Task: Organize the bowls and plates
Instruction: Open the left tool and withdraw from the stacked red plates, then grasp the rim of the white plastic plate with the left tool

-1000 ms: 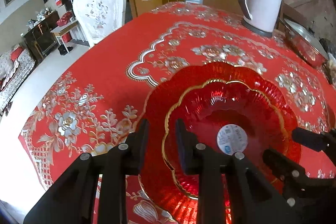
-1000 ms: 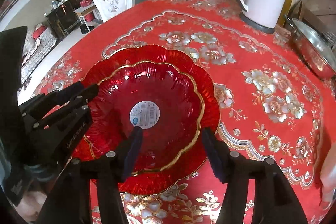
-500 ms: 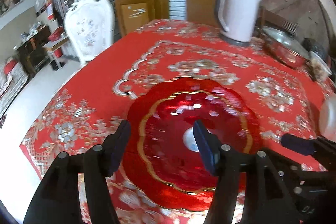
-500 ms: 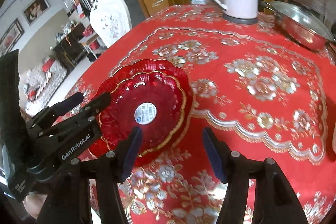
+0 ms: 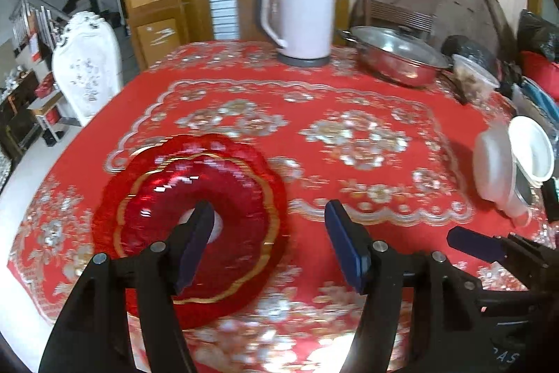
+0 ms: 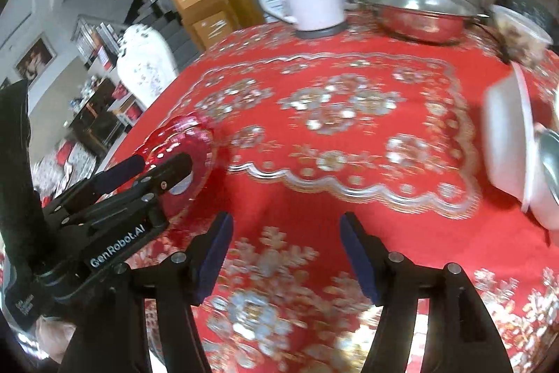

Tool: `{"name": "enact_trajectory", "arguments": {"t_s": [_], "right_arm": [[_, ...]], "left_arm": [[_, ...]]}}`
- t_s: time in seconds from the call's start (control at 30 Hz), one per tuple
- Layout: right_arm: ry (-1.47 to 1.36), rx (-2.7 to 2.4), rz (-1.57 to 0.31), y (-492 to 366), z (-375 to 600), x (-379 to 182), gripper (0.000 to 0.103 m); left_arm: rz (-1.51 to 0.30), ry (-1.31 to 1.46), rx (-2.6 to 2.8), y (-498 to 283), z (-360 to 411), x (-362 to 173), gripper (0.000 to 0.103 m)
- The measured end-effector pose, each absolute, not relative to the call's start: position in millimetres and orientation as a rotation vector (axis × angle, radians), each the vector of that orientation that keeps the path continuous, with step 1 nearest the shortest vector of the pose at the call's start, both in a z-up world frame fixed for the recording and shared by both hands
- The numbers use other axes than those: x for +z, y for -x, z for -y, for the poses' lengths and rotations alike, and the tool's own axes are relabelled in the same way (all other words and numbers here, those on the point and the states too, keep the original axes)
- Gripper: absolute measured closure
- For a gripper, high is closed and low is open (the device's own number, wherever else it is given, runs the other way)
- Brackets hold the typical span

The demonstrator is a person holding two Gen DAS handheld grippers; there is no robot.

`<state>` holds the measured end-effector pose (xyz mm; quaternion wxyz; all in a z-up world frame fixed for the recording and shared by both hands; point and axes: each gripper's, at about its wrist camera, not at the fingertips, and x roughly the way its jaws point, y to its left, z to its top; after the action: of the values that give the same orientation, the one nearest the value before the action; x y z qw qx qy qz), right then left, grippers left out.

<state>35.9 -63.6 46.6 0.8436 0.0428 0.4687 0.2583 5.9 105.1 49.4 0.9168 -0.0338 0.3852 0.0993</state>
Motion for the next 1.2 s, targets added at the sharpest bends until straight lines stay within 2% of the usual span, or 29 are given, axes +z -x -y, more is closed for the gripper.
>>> {"name": "enact_trajectory", "arguments": {"t_s": [0.4,0.8,1.2], "right_arm": [[-0.204,0.397,-0.973,-33,171,41,0.036],[-0.29,0.319,-0.975,-35,231,29,0.035],[-0.317,0.324,-1.0,-48,241,16,0.035]], "left_arm": [[-0.814,0.092,0.023,-39,-20,67,0.038],[-0.833,-0.049,-0.117,-86,87,82,0.038],[-0.909,-0.052,-0.129,-123,104,55,0.036]]}}
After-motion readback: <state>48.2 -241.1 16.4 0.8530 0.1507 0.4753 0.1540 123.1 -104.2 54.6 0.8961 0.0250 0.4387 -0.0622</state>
